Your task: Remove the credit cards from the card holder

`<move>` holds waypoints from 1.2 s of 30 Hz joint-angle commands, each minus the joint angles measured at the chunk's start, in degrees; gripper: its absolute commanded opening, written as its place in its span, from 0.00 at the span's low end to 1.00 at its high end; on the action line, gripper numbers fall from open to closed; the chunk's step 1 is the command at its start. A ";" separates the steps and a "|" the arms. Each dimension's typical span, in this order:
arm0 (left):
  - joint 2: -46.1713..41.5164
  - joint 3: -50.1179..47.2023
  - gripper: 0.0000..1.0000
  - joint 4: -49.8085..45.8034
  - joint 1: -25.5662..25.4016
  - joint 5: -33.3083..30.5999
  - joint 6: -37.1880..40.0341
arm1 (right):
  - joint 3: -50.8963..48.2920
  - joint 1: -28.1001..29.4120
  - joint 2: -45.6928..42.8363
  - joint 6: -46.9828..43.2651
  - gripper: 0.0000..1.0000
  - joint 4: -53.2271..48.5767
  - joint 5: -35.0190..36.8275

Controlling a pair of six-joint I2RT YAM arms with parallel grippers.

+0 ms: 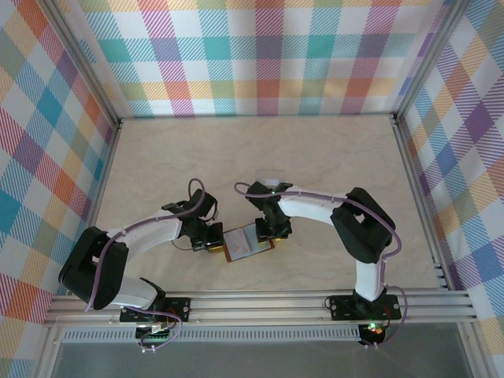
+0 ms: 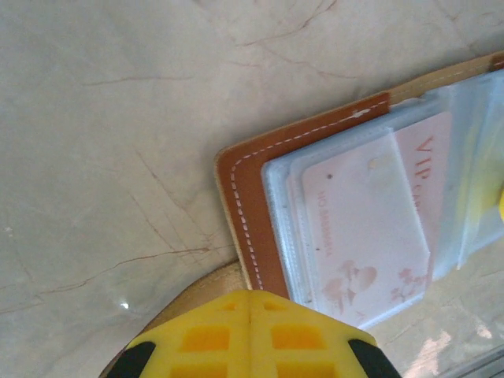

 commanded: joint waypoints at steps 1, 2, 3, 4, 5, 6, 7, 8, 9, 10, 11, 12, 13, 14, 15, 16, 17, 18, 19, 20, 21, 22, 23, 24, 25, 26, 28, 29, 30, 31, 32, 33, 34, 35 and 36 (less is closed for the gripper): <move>-1.40 2.00 0.05 -1.94 -0.47 1.05 -0.30 | -2.45 0.05 -2.27 0.60 0.40 4.30 -6.14; -1.19 2.28 0.05 -1.92 -0.69 1.05 -0.47 | -3.21 0.05 -2.73 0.89 0.38 5.18 -7.47; -0.96 2.42 0.05 -1.78 -0.87 1.05 -0.62 | -3.85 0.05 -3.03 1.38 0.35 5.88 -8.50; -0.59 2.60 0.05 -1.60 -1.08 1.15 -0.73 | -4.46 0.05 -3.66 1.78 0.34 6.54 -9.48; -0.13 2.72 0.05 -1.37 -1.33 1.26 -0.77 | -5.09 0.05 -4.31 2.26 0.32 6.98 -10.27; 0.27 2.84 0.05 -1.19 -1.57 1.23 -0.78 | -5.57 0.05 -4.84 2.54 0.31 7.29 -10.78; 0.86 2.90 0.05 -1.07 -1.77 1.17 -0.75 | -6.02 0.06 -5.53 2.65 0.31 7.54 -11.07; 1.45 3.03 0.05 -0.82 -1.95 1.23 -0.77 | -6.37 0.05 -6.28 2.66 0.31 7.47 -10.98; 1.89 2.97 0.05 -0.70 -2.14 1.23 -0.65 | -6.49 0.05 -6.81 2.67 0.32 7.02 -10.32; 2.48 2.92 0.05 -0.54 -2.24 1.04 -0.56 | -6.37 0.05 -7.42 2.69 0.36 6.07 -8.44; 2.93 2.88 0.05 -0.54 -2.37 0.58 -0.49 | -6.02 0.01 -7.73 2.62 0.38 4.80 -6.92; 3.40 2.87 0.05 -0.48 -2.37 0.25 -0.42 | -5.36 0.05 -7.97 2.33 0.39 3.38 -5.14; 3.81 2.75 0.05 -0.27 -2.50 0.10 -0.32 | -4.68 0.05 -8.08 2.08 0.40 2.41 -4.17; 4.27 2.63 0.05 -0.10 -2.47 -0.09 -0.16 | -3.95 0.05 -8.23 1.83 0.41 1.70 -3.81; 4.73 2.60 0.05 -0.10 -2.59 -0.58 0.00 | -3.37 0.05 -8.36 1.64 0.41 1.43 -3.99; 5.20 2.54 0.05 -0.18 -2.65 -1.07 0.17 | -2.80 0.05 -8.59 1.60 0.41 1.58 -4.37; 5.53 2.40 0.05 -0.33 -2.74 -1.52 0.37 | -2.17 0.05 -8.70 1.56 0.41 1.60 -4.88; 5.80 2.16 0.05 -0.31 -2.75 -1.89 0.46 | -1.60 0.05 -8.92 1.51 0.40 1.86 -5.40; 5.94 1.95 0.04 -0.15 -2.76 -2.17 0.46 | -1.28 0.03 -8.99 1.51 0.40 2.32 -6.07; 5.91 1.50 0.04 0.11 -2.70 -2.28 0.41 | -0.94 0.05 -9.05 1.56 0.39 3.08 -6.99; 5.91 1.08 0.04 0.35 -2.75 -2.37 0.33 | -0.71 0.05 -8.98 1.60 0.38 4.16 -8.52; 5.83 0.80 0.04 0.53 -2.76 -2.37 0.26 | -0.53 0.05 -8.96 1.76 0.37 5.24 -9.67; 5.87 0.55 0.04 0.67 -2.77 -2.47 0.18 | -0.35 0.05 -8.60 2.05 0.36 6.59 -11.31; 5.75 0.30 0.04 0.89 -2.75 -2.52 0.11 | -0.17 0.05 -8.23 2.42 0.35 8.14 -13.15; 5.75 0.18 0.04 0.92 -2.76 -2.46 0.14 | -0.01 0.05 -7.73 2.69 0.34 9.45 -14.57; 5.65 0.02 0.04 1.02 -2.76 -2.47 0.03 | 0.25 0.04 -6.89 3.14 0.33 10.89 -16.12; 5.56 -0.11 0.04 1.08 -2.77 -2.46 0.07 | 0.83 0.05 -5.01 3.84 0.31 13.61 -18.99; 5.48 -0.26 0.04 1.08 -2.77 -2.46 0.10 | 1.20 0.05 -3.96 4.14 0.30 14.56 -19.92; 5.40 -0.24 0.04 1.08 -2.70 -2.47 0.10 | 1.69 -0.01 -2.94 4.31 0.29 14.93 -20.14; 5.30 -0.28 0.04 1.11 -2.76 -2.46 0.05 | 2.23 0.03 -1.98 4.34 0.29 14.79 -19.86; 5.23 -0.42 0.04 1.22 -2.76 -2.46 0.09 | 3.13 0.05 -0.95 4.11 0.28 14.13 -19.34; 5.07 -0.45 0.04 1.22 -2.74 -2.46 -0.03 | 3.82 0.05 0.00 3.98 0.28 13.48 -18.97; 5.03 -0.55 0.04 1.20 -2.76 -2.46 -0.05 | 4.34 0.04 0.60 3.93 0.27 13.43 -18.80; 4.95 -0.66 0.04 1.22 -2.76 -2.46 -0.06 | 4.77 0.05 1.19 3.75 0.27 13.37 -18.83; 4.96 -0.70 0.04 1.30 -2.77 -2.34 -0.06 | 5.06 0.05 1.67 3.72 0.27 13.52 -18.76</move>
